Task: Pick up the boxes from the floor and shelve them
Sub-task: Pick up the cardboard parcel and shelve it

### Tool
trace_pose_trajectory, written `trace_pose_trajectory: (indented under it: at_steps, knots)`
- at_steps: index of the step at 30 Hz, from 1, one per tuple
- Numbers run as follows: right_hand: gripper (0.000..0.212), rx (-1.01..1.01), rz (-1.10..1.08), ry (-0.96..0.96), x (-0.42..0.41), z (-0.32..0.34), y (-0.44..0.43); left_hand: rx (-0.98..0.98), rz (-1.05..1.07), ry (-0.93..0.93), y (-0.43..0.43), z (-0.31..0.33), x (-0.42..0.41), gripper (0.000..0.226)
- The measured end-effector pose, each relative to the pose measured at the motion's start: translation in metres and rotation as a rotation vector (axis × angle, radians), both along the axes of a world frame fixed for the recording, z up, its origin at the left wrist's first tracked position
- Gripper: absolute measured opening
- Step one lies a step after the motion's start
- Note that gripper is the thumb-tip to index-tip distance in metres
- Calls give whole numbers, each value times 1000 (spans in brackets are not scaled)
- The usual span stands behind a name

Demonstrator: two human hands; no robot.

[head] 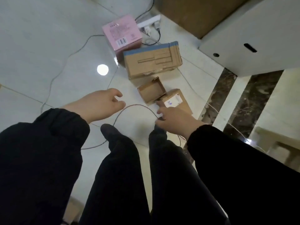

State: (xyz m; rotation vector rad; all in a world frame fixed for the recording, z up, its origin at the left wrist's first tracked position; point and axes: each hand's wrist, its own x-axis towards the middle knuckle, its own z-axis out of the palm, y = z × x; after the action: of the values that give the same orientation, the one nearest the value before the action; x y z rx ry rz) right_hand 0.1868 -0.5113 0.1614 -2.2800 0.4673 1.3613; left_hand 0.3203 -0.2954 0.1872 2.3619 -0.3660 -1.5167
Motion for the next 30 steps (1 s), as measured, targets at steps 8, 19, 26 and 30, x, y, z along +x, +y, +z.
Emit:
trace_pose_trajectory:
  at_steps: [8,19,26,30]
  knots:
    - [51,12,-429,99,-89,-153,-64,6,-39,68,-87,-154,-47,53]
    - [78,-116,-1383,197,-194,-384,-152,-33,-147,50,-231,-395,-110,79]
    - [61,173,-1885,143,-203,-468,-143,-79,-92,120,-265,-493,-107,61]
    - [65,160,-1961,-40,-189,-457,-145,-218,-29,191,-268,-495,-114,42]
